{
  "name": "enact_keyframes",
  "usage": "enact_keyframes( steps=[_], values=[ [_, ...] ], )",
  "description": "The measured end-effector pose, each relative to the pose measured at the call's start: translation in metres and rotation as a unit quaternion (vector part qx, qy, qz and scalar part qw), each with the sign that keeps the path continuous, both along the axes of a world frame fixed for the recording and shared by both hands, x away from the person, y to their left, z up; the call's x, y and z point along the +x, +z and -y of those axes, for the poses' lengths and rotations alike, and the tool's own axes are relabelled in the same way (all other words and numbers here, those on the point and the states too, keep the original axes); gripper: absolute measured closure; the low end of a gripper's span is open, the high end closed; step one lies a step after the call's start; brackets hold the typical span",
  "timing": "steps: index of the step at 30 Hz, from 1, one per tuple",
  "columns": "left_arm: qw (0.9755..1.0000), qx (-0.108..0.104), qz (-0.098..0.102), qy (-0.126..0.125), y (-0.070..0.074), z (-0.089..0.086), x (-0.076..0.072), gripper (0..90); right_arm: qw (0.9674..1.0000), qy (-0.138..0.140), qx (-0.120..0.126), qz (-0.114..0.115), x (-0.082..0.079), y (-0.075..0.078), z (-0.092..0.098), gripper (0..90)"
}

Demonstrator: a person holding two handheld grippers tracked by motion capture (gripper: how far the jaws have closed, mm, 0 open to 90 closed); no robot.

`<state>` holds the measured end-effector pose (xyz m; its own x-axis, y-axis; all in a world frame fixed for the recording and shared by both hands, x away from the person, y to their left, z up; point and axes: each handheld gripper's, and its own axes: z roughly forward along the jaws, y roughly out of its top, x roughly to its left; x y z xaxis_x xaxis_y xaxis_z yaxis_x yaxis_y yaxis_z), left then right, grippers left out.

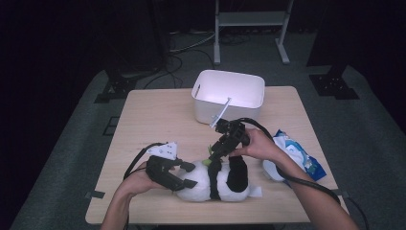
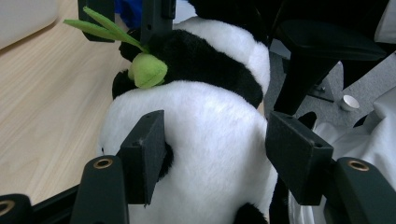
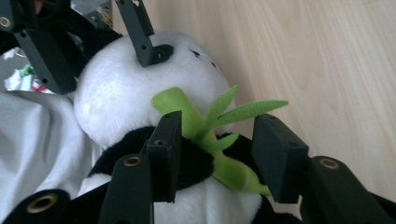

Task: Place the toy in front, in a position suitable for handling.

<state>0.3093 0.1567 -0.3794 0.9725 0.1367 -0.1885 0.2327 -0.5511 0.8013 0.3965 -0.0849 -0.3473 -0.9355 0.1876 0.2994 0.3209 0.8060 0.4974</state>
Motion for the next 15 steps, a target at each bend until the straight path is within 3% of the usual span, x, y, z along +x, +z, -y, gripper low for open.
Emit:
enact_keyframes(
  steps=[1,3,4,6,15],
  values=[
    [1.0,0.001,0.0,-0.001,0.0,0.0,0.0,37.5,1.0,0.009,0.003,0.0,0.0,-0.001,-0.001,60.3],
    [1.0,0.001,0.0,-0.002,0.0,0.0,0.0,37.5,0.9999,0.012,0.004,-0.001,-0.001,-0.001,-0.002,62.9],
    [1.0,0.001,0.0,-0.003,0.0,0.0,0.0,37.5,0.9998,0.018,0.003,-0.008,-0.002,-0.001,-0.003,73.8],
    [1.0,0.002,-0.001,0.001,0.001,0.0,0.001,37.1,0.9997,0.025,0.004,-0.007,-0.003,0.0,-0.004,84.0],
    [0.9999,-0.007,-0.005,0.007,0.003,-0.002,0.003,34.6,0.9995,0.016,0.006,0.027,-0.008,0.011,0.001,88.0]
  ],
)
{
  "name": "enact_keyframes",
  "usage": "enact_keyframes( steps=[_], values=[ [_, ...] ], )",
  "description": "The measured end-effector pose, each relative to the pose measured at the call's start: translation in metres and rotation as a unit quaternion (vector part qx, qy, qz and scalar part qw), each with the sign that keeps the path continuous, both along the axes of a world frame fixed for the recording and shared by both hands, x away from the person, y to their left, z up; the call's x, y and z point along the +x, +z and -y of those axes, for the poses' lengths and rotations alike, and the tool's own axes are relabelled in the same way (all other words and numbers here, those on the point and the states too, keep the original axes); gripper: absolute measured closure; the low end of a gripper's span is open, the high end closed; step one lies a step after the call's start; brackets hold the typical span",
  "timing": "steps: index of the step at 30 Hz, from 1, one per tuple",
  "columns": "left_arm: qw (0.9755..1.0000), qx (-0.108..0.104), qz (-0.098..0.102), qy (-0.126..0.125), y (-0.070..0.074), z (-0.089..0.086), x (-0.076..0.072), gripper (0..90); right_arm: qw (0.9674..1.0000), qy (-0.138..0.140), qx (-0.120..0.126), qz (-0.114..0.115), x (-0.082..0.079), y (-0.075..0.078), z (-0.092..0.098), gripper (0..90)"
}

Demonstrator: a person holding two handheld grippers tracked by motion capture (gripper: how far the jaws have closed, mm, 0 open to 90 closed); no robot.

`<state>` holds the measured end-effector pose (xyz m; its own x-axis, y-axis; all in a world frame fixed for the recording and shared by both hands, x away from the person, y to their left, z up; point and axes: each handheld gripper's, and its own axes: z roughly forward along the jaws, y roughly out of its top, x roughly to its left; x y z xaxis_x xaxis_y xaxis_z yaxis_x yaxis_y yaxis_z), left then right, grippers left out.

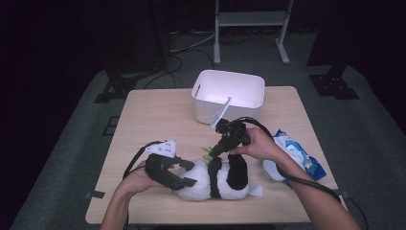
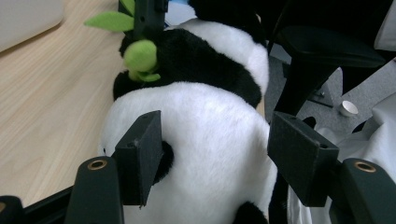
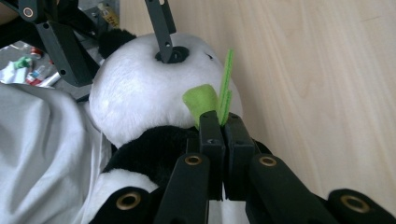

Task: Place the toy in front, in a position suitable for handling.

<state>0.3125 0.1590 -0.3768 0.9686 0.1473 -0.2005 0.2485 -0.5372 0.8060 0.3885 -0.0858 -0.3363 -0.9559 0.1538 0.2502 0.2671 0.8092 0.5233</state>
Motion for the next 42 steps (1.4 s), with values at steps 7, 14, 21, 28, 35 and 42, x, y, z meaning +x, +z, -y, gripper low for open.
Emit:
enact_keyframes(
  steps=[7,14,21,28,35,42],
  values=[
    [0.9999,0.003,0.008,0.014,0.001,-0.001,0.002,32.7,0.9997,-0.006,0.014,0.021,-0.004,0.013,0.006,88.1],
    [0.9989,0.021,0.013,0.039,-0.004,-0.001,0.006,29.6,0.9999,-0.011,0.003,0.004,-0.008,-0.001,0.014,87.6],
    [0.9979,0.038,0.013,0.051,-0.012,0.003,0.009,28.9,0.9999,-0.003,0.009,0.003,-0.015,0.003,0.015,87.6],
    [0.9979,0.039,0.013,0.051,-0.014,0.004,0.01,28.9,0.9997,0.023,0.002,-0.002,-0.028,0.005,0.008,86.5],
    [0.9979,0.039,0.015,0.049,-0.014,0.005,0.01,29.0,0.9995,0.009,0.03,-0.007,-0.02,0.006,0.015,77.5],
    [0.9979,0.04,0.02,0.046,-0.012,0.002,0.01,29.0,0.9992,-0.028,0.026,0.006,-0.009,0.002,0.023,73.7]
  ],
)
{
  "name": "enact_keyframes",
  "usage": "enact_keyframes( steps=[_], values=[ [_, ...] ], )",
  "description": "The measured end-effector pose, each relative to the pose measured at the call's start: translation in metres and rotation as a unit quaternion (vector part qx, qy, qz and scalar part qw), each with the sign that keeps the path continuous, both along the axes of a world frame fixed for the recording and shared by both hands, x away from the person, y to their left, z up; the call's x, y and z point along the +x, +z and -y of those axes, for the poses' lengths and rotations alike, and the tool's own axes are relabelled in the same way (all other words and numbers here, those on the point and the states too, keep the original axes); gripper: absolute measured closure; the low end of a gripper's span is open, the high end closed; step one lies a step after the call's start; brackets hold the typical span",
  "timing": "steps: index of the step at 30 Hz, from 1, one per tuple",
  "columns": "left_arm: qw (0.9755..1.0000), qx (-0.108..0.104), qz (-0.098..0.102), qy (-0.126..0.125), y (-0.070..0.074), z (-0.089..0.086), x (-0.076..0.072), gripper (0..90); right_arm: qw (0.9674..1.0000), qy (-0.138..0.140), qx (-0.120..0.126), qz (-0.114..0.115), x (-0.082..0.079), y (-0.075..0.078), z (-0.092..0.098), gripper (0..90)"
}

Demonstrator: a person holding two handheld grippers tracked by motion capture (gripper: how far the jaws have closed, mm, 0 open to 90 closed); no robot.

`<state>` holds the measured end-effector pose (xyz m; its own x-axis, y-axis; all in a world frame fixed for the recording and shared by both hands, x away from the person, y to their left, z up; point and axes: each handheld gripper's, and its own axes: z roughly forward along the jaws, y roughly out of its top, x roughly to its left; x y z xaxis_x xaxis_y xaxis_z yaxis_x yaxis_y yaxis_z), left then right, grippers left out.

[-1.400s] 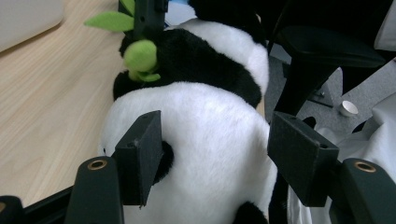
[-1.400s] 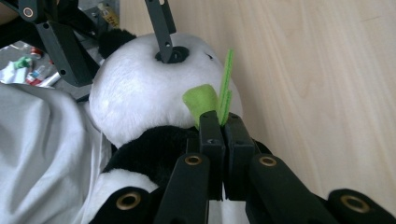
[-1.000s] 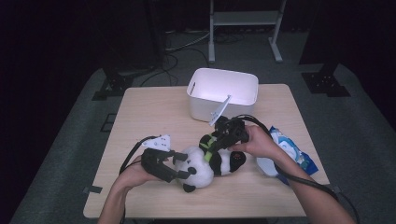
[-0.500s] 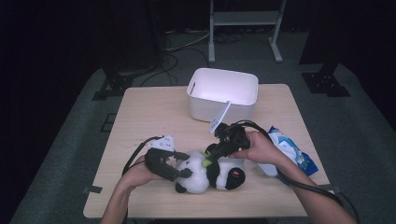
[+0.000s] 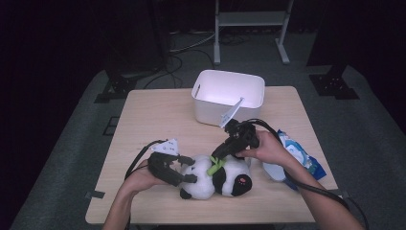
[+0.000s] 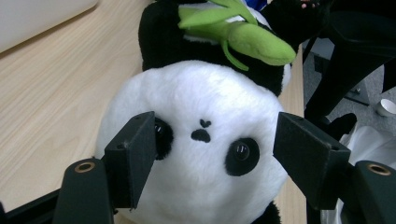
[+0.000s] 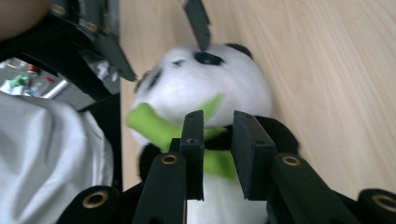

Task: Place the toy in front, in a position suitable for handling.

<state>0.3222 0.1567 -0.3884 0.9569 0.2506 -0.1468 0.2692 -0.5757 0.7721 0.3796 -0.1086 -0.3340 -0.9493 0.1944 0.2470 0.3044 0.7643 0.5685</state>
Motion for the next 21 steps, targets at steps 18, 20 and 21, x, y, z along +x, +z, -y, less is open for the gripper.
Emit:
enact_keyframes(
  steps=[18,20,21],
  values=[
    [1.0,-0.006,0.004,0.001,0.001,-0.006,-0.001,29.1,0.9995,-0.028,0.003,0.014,0.016,-0.003,0.015,70.2],
    [0.9999,-0.01,0.005,0.008,0.002,-0.012,0.0,29.0,0.9993,-0.034,0.003,0.016,0.022,-0.002,0.018,67.4],
    [0.9999,-0.01,0.005,0.008,0.002,-0.012,0.0,28.9,0.9992,-0.038,0.003,0.016,0.023,-0.001,0.019,66.3]
  ],
)
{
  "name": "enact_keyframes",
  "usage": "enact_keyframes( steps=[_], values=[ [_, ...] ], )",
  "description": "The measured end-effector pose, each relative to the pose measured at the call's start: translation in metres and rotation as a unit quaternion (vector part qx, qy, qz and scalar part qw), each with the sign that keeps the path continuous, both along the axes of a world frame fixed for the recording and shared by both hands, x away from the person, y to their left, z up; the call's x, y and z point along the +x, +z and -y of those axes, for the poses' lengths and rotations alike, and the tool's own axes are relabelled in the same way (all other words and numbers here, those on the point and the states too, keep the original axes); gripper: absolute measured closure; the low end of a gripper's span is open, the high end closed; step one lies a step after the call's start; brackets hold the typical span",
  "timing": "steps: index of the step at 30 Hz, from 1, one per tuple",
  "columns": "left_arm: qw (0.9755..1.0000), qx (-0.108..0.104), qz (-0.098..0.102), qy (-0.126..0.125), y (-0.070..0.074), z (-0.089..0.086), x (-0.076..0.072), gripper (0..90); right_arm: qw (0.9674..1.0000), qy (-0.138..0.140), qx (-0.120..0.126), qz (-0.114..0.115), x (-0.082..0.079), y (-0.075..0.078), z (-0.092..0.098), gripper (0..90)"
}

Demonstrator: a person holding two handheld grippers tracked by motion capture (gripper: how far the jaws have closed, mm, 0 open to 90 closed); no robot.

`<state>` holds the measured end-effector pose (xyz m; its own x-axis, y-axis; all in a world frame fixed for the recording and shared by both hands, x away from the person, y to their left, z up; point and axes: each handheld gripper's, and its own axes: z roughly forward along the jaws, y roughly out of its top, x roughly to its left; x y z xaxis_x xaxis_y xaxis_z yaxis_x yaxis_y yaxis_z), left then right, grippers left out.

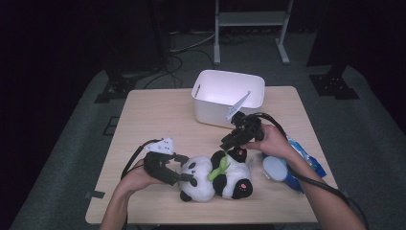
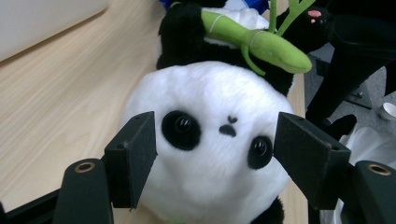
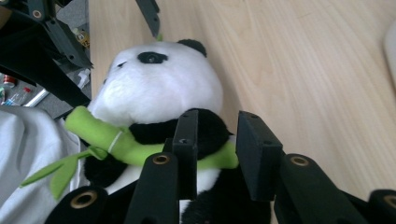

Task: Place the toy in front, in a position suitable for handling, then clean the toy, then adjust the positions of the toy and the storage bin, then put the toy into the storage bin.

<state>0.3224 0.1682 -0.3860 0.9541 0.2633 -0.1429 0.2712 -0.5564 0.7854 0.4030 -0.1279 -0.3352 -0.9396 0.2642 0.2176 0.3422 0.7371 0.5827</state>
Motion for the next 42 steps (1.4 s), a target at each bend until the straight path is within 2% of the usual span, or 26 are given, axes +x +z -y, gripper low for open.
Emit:
enact_keyframes(
  steps=[5,8,12,14,19,26,42],
  values=[
    [0.9996,-0.012,0.007,0.025,0.004,-0.016,0.002,27.3,0.9999,-0.013,0.004,0.0,0.008,0.001,0.006,63.0],
    [0.9993,-0.011,0.011,0.033,0.005,-0.022,0.004,25.9,0.9999,-0.016,0.004,0.004,0.011,0.002,0.008,62.3],
    [0.9984,-0.014,0.015,0.052,0.005,-0.034,0.007,21.0,0.9997,-0.024,0.007,0.008,0.018,0.003,0.012,58.1],
    [0.9971,-0.01,0.019,0.073,0.003,-0.043,0.01,19.1,0.9995,-0.031,0.006,0.008,0.024,0.004,0.014,56.3],
    [0.9958,-0.012,0.015,0.09,0.0,-0.054,0.013,18.1,0.9993,-0.035,0.002,0.009,0.031,0.006,0.013,54.6],
    [0.9951,-0.018,0.021,0.095,0.003,-0.061,0.012,17.0,0.9994,-0.033,-0.004,0.01,0.034,0.008,0.009,52.5],
    [0.9943,-0.013,0.03,0.101,0.007,-0.066,0.013,15.6,0.9992,-0.033,-0.002,0.022,0.039,0.018,0.01,51.1]
  ],
)
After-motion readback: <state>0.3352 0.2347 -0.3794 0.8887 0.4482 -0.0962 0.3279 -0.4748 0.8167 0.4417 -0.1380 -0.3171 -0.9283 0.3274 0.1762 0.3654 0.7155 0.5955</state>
